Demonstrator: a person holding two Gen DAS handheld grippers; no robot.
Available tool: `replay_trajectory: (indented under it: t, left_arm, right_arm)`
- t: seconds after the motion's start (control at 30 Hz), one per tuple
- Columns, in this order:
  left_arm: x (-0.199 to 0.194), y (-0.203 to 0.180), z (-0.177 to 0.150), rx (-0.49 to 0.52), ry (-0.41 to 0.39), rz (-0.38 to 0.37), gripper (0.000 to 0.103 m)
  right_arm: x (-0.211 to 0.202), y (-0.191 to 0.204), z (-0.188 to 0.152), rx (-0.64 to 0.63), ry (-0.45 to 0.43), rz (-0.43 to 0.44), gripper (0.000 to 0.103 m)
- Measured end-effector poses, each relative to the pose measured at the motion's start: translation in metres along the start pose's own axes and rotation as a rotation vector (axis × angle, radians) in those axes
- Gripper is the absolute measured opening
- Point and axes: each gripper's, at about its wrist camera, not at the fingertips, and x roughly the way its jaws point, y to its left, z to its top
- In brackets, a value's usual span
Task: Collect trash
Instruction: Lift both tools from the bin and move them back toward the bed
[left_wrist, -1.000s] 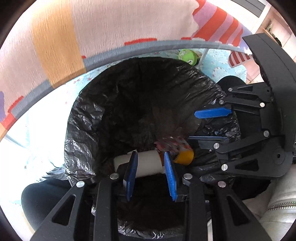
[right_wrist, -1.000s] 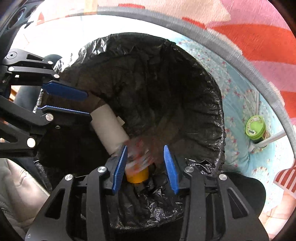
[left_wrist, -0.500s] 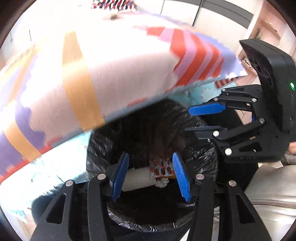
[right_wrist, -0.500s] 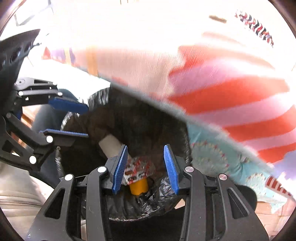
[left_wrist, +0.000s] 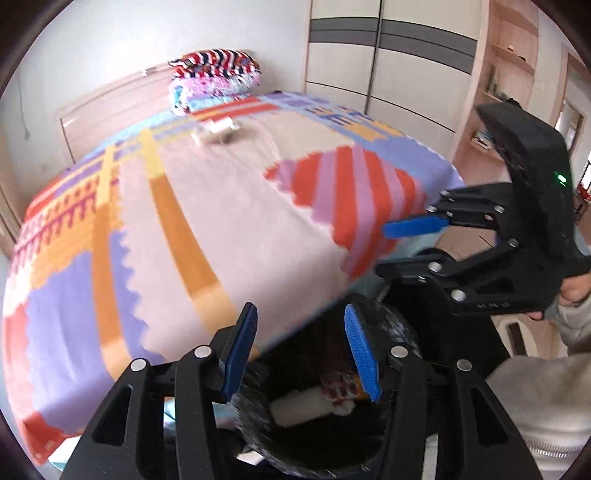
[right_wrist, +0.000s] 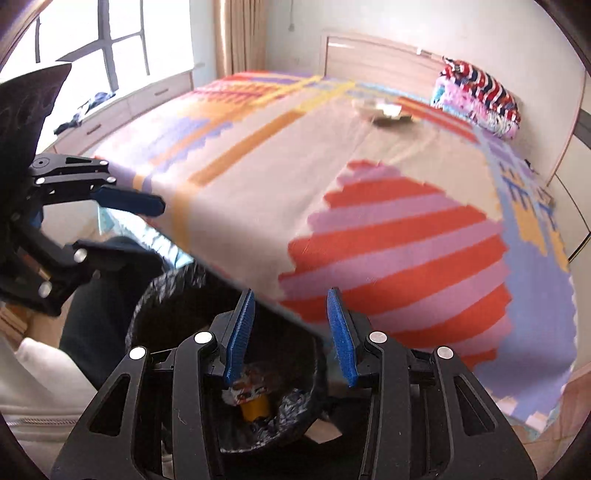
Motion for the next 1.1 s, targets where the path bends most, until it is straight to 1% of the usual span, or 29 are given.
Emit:
replay_trajectory:
  t: [0.27,0.3,0.4,0.67,0.93,1.0,1.1]
  left_arm:
    - [-0.001,0.020,0.037,0.008,-0.046,0.002,0.047]
    - [-0.002,0.024,0.042,0.010,-0.052,0.012,0.047]
    - [0.002,0.030,0.055,0.005,-0.055,0.026,0.047]
    - [0.012,0.048,0.084,-0.002,-0.073,0.023,0.047]
    - [0.024,0.074,0.116,-0.045,-0.091,0.023,0.047]
    - [0.029,0.082,0.124,-0.066,-0.087,0.004,0.047]
    - [0.037,0.093,0.136,-0.087,-0.079,0.009,0.047]
  right_arm:
    - [-0.005,-0.012,0.028,0.004,-0.053,-0.013,0.041]
    - [-0.005,-0.014,0.031,0.005,-0.060,-0.015,0.041]
    - [-0.006,-0.018,0.041,0.006,-0.081,-0.024,0.041]
    - [0.001,-0.032,0.067,0.018,-0.121,-0.049,0.041]
    - [0.017,-0.047,0.090,0.049,-0.141,-0.049,0.041]
    - [0.022,-0.051,0.095,0.058,-0.142,-0.055,0.041]
    - [0.032,-0.059,0.103,0.076,-0.142,-0.047,0.042]
